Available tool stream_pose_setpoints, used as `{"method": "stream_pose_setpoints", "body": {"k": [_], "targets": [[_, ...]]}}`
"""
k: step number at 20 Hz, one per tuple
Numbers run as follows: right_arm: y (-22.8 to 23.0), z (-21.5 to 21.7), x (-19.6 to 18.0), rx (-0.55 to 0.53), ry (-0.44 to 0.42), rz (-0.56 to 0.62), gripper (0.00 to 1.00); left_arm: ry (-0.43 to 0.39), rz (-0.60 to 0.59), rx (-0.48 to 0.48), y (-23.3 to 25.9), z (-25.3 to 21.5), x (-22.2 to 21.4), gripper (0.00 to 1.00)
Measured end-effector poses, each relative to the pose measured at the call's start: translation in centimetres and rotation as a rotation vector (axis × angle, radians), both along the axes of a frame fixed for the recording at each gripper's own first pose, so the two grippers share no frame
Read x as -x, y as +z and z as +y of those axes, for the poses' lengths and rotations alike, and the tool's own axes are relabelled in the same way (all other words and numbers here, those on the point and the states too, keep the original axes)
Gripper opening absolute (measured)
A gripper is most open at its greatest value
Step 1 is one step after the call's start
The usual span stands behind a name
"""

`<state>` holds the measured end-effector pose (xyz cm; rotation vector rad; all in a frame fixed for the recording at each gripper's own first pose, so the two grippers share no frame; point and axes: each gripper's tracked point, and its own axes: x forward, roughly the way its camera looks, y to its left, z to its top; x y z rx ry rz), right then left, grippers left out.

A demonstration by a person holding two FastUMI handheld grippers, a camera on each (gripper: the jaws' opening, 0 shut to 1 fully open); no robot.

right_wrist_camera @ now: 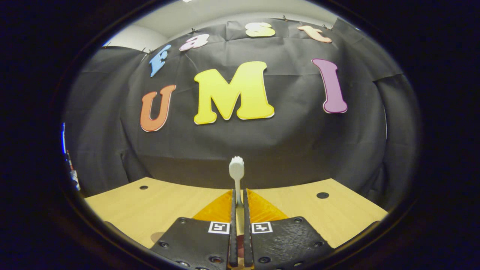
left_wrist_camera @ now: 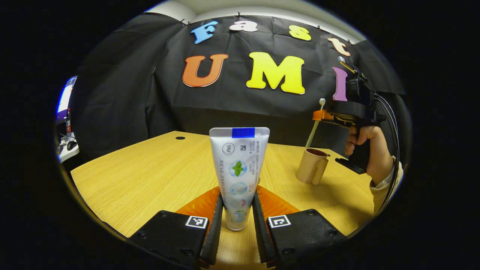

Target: Put the toothbrush and toothpaste on the desktop into the cup, then pick up the cup and place it on the coaster on the desktop.

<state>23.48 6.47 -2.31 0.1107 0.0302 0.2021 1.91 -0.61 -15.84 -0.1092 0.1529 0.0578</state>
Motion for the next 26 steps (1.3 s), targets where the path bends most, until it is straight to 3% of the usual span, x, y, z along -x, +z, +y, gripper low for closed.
{"method": "stream_pose_setpoints", "body": {"k": [14, 22, 26], "targets": [[5.0, -1.8, 2.9, -0.010, -0.019, -0.152, 0.07, -0.015, -0.010, -0.005, 0.4, -0.4, 0.1, 0.44], [4.4, -1.5, 2.5, 0.005, -0.011, -0.132, 0.07, -0.027, -0.005, -0.009, 0.1, -0.5, 0.1, 0.44], [0.8, -1.2, 1.2, 0.046, -0.013, -0.026, 0.07, -0.034, 0.004, -0.006, -0.1, -0.5, 0.2, 0.44]]}}
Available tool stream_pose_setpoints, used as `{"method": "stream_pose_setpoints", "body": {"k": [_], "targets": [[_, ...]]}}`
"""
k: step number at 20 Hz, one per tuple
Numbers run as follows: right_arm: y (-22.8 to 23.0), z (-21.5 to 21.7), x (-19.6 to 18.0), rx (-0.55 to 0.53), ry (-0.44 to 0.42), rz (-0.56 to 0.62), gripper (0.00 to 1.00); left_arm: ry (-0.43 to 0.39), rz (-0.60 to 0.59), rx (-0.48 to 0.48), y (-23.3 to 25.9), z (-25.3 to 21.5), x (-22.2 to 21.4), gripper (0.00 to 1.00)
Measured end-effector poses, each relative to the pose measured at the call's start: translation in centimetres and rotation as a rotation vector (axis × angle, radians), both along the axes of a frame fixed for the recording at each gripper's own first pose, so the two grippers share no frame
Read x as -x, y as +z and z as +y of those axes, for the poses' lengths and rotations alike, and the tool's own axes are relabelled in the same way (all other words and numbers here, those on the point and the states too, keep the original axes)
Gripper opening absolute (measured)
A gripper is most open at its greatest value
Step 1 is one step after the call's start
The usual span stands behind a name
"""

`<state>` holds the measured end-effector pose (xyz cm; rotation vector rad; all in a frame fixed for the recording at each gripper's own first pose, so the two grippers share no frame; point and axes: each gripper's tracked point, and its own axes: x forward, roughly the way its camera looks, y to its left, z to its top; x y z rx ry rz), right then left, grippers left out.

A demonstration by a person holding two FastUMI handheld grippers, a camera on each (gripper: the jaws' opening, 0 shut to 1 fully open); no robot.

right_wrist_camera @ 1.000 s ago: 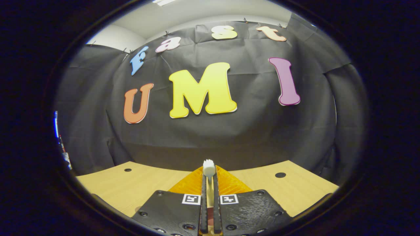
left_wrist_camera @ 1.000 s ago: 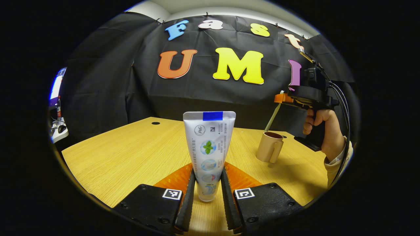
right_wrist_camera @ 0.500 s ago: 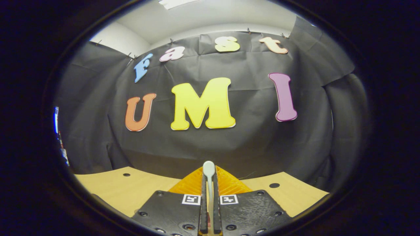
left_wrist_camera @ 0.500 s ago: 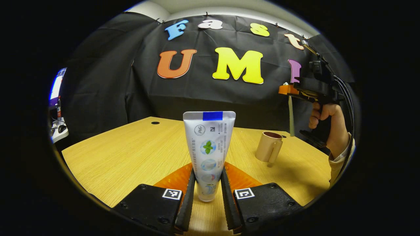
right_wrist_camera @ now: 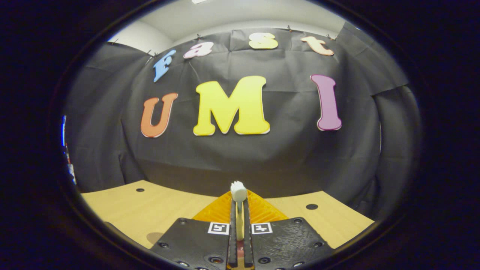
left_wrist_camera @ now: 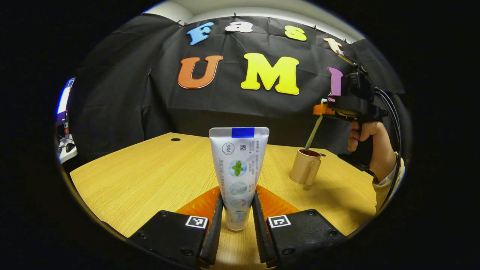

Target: Put the toothbrush and toothpaste on the desktop into the cup, then pick up the cup and place it on the coaster on the desktop.

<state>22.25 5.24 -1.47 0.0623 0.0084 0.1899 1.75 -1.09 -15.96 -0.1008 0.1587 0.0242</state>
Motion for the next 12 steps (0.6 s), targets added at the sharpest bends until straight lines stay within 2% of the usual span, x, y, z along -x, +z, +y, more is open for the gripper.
{"method": "stream_pose_setpoints", "body": {"k": [4, 5, 7, 8, 11, 12], "targets": [[-3.0, -0.8, -1.3, 0.002, -0.022, 0.101, 0.07, 0.001, 0.002, 0.002, -0.1, -0.1, 0.0, 0.44], [-4.4, -0.6, -1.9, 0.021, -0.013, 0.137, 0.10, -0.001, 0.007, 0.003, -0.2, -0.1, -0.1, 0.44], [-6.8, -0.4, -1.5, 0.070, -0.005, 0.212, 0.37, -0.006, 0.010, 0.003, -0.2, -0.2, -0.1, 0.45], [-7.9, -0.2, -1.6, 0.087, 0.001, 0.243, 0.46, -0.007, 0.010, 0.000, -0.2, -0.3, -0.2, 0.44], [-8.7, -0.1, -1.1, 0.087, 0.026, 0.262, 0.98, -0.013, 0.014, -0.008, 0.3, -0.9, -1.0, 0.44], [-8.4, -0.4, -0.9, 0.089, 0.027, 0.252, 0.98, -0.018, 0.014, -0.002, 0.5, -1.2, -1.4, 0.44]]}}
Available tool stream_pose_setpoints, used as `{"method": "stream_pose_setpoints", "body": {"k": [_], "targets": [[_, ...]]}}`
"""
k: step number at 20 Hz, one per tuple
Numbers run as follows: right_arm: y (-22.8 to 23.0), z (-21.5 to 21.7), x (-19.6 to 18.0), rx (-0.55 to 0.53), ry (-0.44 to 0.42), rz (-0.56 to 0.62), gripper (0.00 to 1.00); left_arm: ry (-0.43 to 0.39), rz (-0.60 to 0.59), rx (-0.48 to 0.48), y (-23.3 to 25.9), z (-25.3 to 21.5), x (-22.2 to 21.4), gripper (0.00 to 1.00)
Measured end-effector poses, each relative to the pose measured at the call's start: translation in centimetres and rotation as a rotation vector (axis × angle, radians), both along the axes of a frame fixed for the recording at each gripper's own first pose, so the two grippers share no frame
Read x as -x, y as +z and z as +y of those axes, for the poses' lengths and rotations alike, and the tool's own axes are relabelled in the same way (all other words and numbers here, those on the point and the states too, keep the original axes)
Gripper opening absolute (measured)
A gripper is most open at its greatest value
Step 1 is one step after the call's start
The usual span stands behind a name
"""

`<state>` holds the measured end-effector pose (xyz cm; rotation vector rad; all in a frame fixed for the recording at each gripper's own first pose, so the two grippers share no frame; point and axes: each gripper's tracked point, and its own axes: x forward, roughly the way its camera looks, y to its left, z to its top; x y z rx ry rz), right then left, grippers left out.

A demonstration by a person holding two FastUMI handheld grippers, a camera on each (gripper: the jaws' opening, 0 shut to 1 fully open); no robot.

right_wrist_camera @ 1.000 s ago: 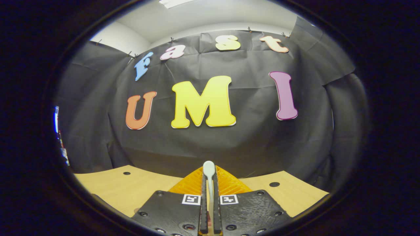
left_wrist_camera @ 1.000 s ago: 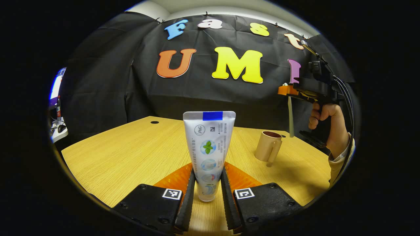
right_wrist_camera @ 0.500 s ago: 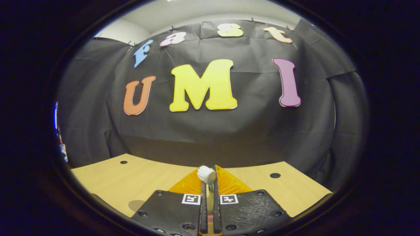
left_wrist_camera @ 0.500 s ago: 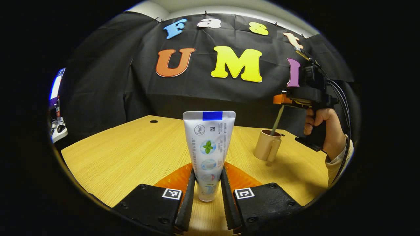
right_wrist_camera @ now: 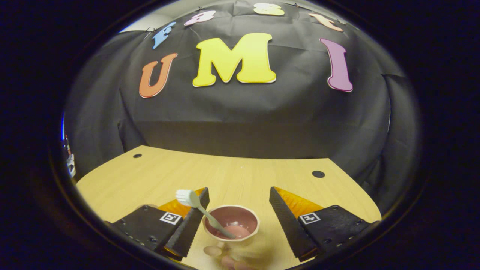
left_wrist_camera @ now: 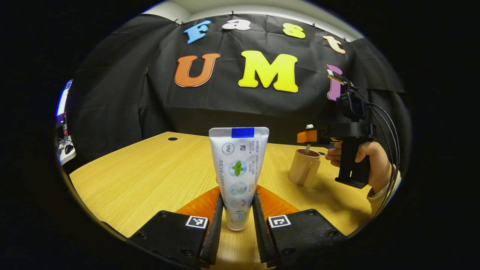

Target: Put the toothbrush and toothpaste on the desktop into the cup, then pick up the cup and place it on the coaster on the desktop.

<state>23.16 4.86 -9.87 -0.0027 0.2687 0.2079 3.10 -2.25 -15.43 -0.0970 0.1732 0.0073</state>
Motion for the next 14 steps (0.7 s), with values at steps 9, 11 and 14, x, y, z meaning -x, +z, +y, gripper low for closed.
{"method": "stream_pose_setpoints", "body": {"k": [9, 11, 14], "targets": [[1.2, -3.6, 2.8, -0.054, 0.025, -0.054, 0.97, -0.069, -0.042, 0.014, 4.2, -3.9, -4.1, 0.44], [1.2, -4.6, 3.9, -0.070, 0.029, -0.058, 0.97, -0.087, -0.065, 0.010, 5.6, -5.0, -5.2, 0.44], [1.8, -6.3, 5.4, -0.096, 0.030, -0.083, 0.97, -0.134, -0.086, 0.006, 7.2, -7.4, -7.1, 0.44]]}}
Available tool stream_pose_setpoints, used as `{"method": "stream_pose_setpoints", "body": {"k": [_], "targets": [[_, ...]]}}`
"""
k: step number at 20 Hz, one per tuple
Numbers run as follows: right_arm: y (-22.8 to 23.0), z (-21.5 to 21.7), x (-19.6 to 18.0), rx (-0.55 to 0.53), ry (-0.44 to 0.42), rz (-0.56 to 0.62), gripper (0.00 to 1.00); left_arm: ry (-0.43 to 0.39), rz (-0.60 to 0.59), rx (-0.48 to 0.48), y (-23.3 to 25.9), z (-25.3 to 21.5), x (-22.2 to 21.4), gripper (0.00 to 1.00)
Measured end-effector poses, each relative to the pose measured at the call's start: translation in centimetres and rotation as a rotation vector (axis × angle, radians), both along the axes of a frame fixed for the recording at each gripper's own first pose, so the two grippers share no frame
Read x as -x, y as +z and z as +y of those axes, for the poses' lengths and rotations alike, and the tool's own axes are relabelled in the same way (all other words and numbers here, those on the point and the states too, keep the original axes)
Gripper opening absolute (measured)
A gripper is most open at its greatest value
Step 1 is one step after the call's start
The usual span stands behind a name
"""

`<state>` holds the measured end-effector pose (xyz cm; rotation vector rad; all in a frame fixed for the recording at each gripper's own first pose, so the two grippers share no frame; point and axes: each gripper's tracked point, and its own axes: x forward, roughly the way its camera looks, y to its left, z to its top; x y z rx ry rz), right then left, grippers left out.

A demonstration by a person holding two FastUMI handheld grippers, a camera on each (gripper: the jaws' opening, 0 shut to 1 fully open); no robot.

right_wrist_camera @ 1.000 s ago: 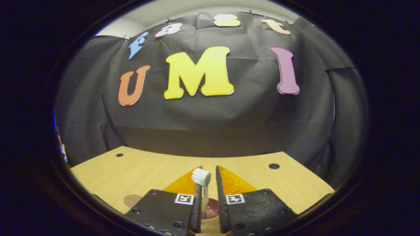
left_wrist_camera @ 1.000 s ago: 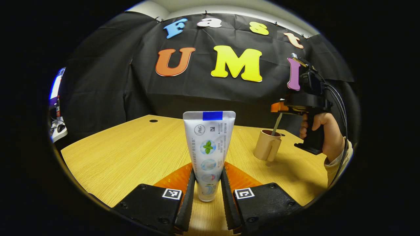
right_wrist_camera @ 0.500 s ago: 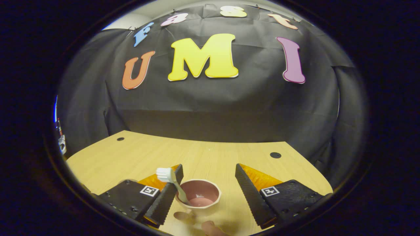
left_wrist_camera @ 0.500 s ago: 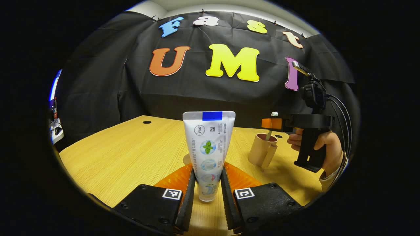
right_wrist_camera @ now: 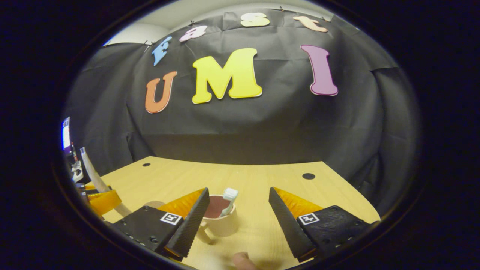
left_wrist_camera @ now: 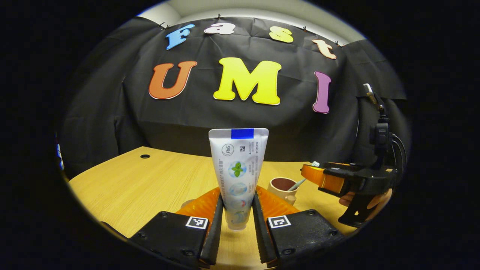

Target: Put the toothbrush and toothpaste on the desktop into the cup, then pick up the cup and place it on the coaster on the desktop.

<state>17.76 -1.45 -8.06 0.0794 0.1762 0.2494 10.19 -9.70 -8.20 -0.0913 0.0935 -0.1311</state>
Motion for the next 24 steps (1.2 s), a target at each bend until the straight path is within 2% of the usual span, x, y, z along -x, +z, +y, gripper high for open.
{"method": "stream_pose_setpoints", "body": {"k": [2, 3, 7, 8, 11, 16, 19, 23, 24], "targets": [[0.4, -0.9, 1.1, -0.017, 0.008, -0.017, 0.97, -0.040, -0.009, -0.002, 0.8, -1.8, -1.1, 0.44], [0.7, -1.5, 1.7, -0.024, 0.007, -0.027, 0.96, -0.064, -0.014, -0.004, 1.2, -2.7, -1.6, 0.48], [1.0, -3.8, 3.6, -0.043, 0.002, -0.057, 0.97, -0.152, -0.054, -0.020, 2.8, -6.5, -3.4, 0.40], [1.0, -4.4, 4.0, -0.044, 0.000, -0.063, 0.96, -0.168, -0.063, -0.023, 3.2, -7.3, -3.9, 0.44], [0.1, -5.5, 5.0, -0.046, -0.005, -0.058, 0.96, -0.204, -0.065, -0.012, 3.6, -9.4, -5.2, 0.43], [-1.8, -6.7, 5.9, -0.051, 0.002, -0.043, 0.96, -0.232, -0.127, -0.042, 5.0, -11.8, -7.5, 0.43], [-3.1, -7.0, 5.7, -0.074, 0.009, -0.009, 0.96, -0.217, -0.112, -0.079, 4.1, -12.5, -8.9, 0.43], [-3.4, -7.3, 5.3, -0.099, 0.008, 0.008, 0.93, -0.197, -0.061, -0.068, 2.7, -12.4, -9.5, 0.45], [-3.4, -7.3, 5.4, -0.100, 0.009, 0.010, 0.96, -0.186, -0.057, -0.073, 2.5, -12.1, -9.5, 0.46]]}}
